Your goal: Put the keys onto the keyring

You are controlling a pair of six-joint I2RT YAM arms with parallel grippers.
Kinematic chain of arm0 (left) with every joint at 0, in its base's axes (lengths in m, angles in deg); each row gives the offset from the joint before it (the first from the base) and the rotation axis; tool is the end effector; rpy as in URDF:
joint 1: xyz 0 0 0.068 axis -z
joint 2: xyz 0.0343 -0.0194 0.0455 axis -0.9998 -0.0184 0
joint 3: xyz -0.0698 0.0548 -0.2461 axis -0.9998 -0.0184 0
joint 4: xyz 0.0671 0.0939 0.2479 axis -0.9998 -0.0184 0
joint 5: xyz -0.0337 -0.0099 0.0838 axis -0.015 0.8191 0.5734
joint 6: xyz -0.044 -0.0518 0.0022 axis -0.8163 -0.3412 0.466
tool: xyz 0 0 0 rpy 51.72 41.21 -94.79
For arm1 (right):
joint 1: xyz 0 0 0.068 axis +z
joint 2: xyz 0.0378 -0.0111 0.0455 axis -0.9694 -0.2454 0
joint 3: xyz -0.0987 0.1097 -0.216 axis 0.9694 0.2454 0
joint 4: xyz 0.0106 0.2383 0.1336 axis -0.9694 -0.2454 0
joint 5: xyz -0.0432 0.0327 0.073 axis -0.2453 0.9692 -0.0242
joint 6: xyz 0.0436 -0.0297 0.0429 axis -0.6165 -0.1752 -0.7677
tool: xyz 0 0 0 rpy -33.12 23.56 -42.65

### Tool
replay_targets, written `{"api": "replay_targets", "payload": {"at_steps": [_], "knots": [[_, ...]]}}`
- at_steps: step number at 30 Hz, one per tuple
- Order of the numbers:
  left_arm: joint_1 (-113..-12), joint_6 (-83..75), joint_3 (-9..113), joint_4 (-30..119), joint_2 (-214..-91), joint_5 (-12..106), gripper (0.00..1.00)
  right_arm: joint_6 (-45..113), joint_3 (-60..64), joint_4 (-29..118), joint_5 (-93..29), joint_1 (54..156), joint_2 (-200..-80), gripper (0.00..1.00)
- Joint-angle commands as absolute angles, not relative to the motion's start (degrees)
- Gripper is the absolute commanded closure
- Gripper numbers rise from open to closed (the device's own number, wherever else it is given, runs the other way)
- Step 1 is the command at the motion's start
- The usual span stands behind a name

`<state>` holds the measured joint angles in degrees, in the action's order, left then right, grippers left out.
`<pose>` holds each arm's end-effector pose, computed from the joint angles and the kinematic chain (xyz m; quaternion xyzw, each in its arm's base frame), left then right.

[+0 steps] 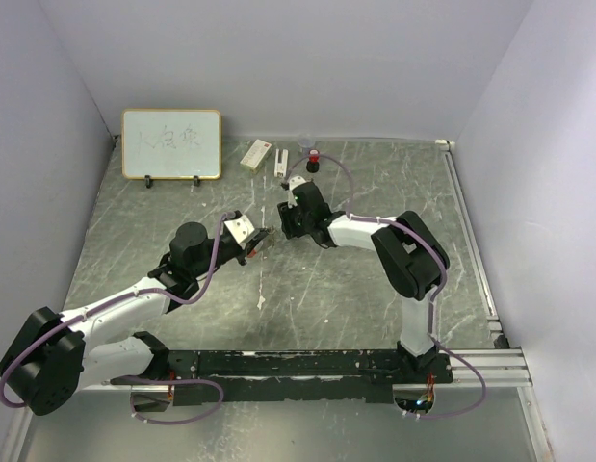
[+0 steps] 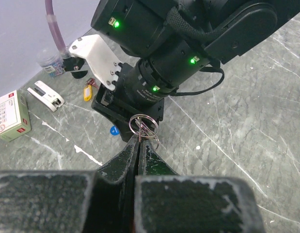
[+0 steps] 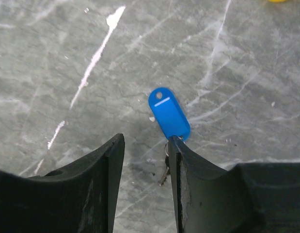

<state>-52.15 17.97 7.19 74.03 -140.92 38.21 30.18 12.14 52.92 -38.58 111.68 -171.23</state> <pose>0.2125 -0.1789 0.2251 0.3827 0.6266 -0.2605 0.6270 0.3526 0.2567 0.1191 -0.2024 0.8798 0.1786 0.3912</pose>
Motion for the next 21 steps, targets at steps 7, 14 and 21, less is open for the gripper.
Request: {"api": "replay_targets", "payload": {"at_steps": [7,14,21], "knots": [[-52.6,17.9,7.0,76.0,-139.2,38.1,0.93,32.6,12.6,50.8,-49.7,113.7,-171.2,0.59],[-52.5,17.8,7.0,76.1,-139.3,38.1,0.93,33.5,12.1,50.1,-51.0,113.9,-172.2,0.61],[-52.5,17.9,7.0,76.0,-139.2,38.1,0.93,33.5,12.2,50.0,-50.9,113.9,-172.6,0.67]]}}
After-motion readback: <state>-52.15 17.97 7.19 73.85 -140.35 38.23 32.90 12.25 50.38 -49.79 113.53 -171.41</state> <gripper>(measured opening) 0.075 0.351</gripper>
